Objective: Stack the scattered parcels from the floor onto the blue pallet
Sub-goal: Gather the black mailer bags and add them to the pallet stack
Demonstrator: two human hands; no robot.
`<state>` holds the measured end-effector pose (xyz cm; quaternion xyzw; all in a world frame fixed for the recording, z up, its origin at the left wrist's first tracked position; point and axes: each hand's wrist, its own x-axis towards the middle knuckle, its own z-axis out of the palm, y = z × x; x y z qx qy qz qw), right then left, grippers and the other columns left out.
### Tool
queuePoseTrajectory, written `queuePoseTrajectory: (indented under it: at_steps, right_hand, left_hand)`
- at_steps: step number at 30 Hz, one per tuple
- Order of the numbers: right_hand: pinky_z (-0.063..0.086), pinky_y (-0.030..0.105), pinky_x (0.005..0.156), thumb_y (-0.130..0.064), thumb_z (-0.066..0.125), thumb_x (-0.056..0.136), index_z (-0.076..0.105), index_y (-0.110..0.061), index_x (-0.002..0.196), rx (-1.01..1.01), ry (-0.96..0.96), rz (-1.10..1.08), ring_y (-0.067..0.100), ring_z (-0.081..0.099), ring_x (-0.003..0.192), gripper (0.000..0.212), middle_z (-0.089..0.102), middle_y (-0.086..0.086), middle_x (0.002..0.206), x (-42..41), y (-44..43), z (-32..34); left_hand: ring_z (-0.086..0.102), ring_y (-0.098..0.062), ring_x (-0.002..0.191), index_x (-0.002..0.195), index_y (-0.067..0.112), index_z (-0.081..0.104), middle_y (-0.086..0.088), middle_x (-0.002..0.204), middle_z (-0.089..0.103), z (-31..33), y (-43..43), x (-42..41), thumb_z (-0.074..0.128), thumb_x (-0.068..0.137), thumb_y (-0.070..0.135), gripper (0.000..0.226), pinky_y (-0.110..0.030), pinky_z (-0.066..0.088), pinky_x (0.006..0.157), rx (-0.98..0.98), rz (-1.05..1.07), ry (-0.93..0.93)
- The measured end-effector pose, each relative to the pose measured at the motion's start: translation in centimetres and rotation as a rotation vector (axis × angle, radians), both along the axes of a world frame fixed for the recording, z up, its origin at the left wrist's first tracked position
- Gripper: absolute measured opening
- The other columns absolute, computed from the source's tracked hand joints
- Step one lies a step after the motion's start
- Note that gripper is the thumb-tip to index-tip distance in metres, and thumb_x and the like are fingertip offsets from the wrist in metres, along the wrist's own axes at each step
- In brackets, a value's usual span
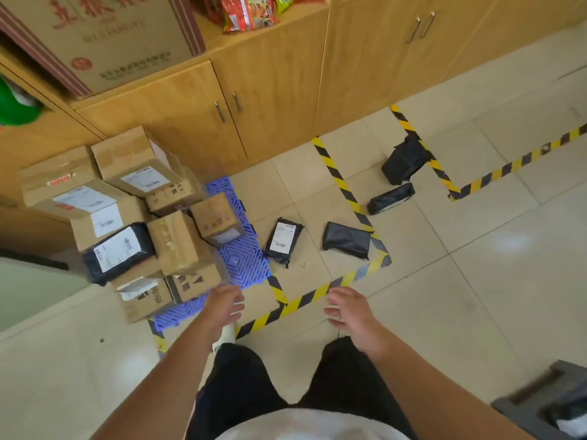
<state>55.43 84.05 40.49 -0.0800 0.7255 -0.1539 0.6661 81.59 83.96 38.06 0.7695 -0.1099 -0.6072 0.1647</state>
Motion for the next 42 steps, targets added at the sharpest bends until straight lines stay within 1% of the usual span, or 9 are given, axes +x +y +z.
queuePoseTrajectory:
  at_steps: [2, 7, 11, 16, 23, 28, 31, 37, 42]
  right_hand:
    - [0.051, 0.041, 0.084, -0.012, 0.057, 0.098, 0.065, -0.019, 0.092, -0.018, 0.023, 0.0, 0.028, 0.064, 0.09, 0.012, 0.067, 0.013, 0.103, -2.9, -1.1, -1.7]
    - [0.053, 0.04, 0.081, -0.014, 0.06, 0.097, 0.066, -0.006, 0.114, 0.033, 0.075, 0.037, 0.025, 0.064, 0.078, 0.02, 0.066, 0.014, 0.098, -7.3, -3.4, -8.7]
    - [0.046, 0.048, 0.104, -0.01, 0.051, 0.101, 0.057, 0.003, 0.128, 0.065, 0.036, -0.068, 0.037, 0.063, 0.104, 0.03, 0.062, 0.028, 0.125, -8.5, -6.1, -17.5]
    - [0.052, 0.034, 0.075, -0.012, 0.044, 0.105, 0.062, -0.009, 0.099, -0.019, -0.026, -0.215, 0.023, 0.065, 0.082, 0.019, 0.067, 0.01, 0.098, -7.0, -6.2, -30.3]
    - [0.053, 0.033, 0.073, -0.012, 0.056, 0.097, 0.063, -0.006, 0.111, -0.107, -0.05, -0.178, 0.024, 0.066, 0.079, 0.017, 0.067, 0.012, 0.097, -5.0, -11.4, -41.3]
    - [0.053, 0.038, 0.091, -0.016, 0.058, 0.095, 0.066, -0.012, 0.099, -0.212, -0.046, -0.097, 0.024, 0.065, 0.091, 0.009, 0.068, 0.009, 0.101, -5.6, -17.3, -43.7]
    - [0.053, 0.034, 0.084, -0.017, 0.057, 0.096, 0.062, -0.013, 0.089, -0.256, -0.026, -0.102, 0.024, 0.062, 0.091, 0.01, 0.067, 0.01, 0.1, -4.2, -20.8, -45.1]
    - [0.057, 0.036, 0.078, -0.021, 0.059, 0.092, 0.063, -0.014, 0.104, -0.446, -0.115, 0.05, 0.021, 0.067, 0.084, 0.014, 0.066, 0.008, 0.105, 2.2, -25.8, -47.9]
    - [0.054, 0.033, 0.073, -0.019, 0.061, 0.091, 0.061, -0.015, 0.093, -0.447, -0.112, 0.098, 0.02, 0.065, 0.081, 0.004, 0.064, 0.007, 0.104, 5.3, -26.1, -48.7]
  left_hand:
    - [0.049, -0.02, 0.063, 0.093, 0.015, 0.058, -0.007, 0.078, 0.054, -2.0, -0.5, -2.8, 0.051, 0.097, 0.006, 0.012, -0.026, 0.036, 0.059, 0.047, -0.03, -0.034]
    - [0.054, -0.023, 0.068, 0.084, 0.023, 0.063, -0.01, 0.082, 0.058, -9.4, -1.7, -8.2, 0.064, 0.083, 0.01, 0.013, -0.026, 0.042, 0.062, 0.147, -0.237, -0.054]
    - [0.063, -0.025, 0.092, 0.1, 0.024, 0.065, -0.009, 0.107, 0.063, -19.7, -5.4, -11.7, 0.067, 0.074, 0.026, 0.026, -0.036, 0.052, 0.082, 0.101, -0.379, -0.043]
    - [0.058, -0.029, 0.115, 0.131, 0.015, 0.055, -0.012, 0.127, 0.059, -34.9, -9.5, -13.1, 0.064, 0.089, 0.027, 0.045, -0.034, 0.049, 0.09, 0.109, -0.66, -0.125]
    - [0.048, -0.036, 0.125, 0.143, 0.017, 0.039, -0.015, 0.142, 0.039, -51.5, -15.8, -11.7, 0.063, 0.081, 0.04, 0.07, -0.049, 0.046, 0.101, 0.046, -0.752, -0.449]
    - [0.022, -0.035, 0.144, 0.156, 0.026, 0.013, -0.015, 0.157, 0.021, -58.1, -19.7, -10.2, 0.072, 0.08, 0.049, 0.098, -0.049, 0.025, 0.114, 0.038, -0.695, -0.591]
    - [0.022, -0.036, 0.144, 0.156, 0.031, 0.008, -0.016, 0.157, 0.022, -61.4, -21.3, -9.3, 0.078, 0.072, 0.055, 0.112, -0.051, 0.024, 0.114, 0.04, -0.67, -0.565]
    - [0.03, -0.037, 0.139, 0.153, 0.034, -0.014, -0.019, 0.151, 0.03, -65.9, -21.4, -10.3, 0.079, 0.064, 0.062, 0.132, -0.049, 0.028, 0.111, 0.046, -0.802, -0.759]
    - [0.036, -0.036, 0.131, 0.152, 0.037, -0.006, -0.018, 0.142, 0.036, -64.3, -20.0, -11.4, 0.073, 0.066, 0.065, 0.12, -0.049, 0.032, 0.105, 0.011, -0.655, -0.776]
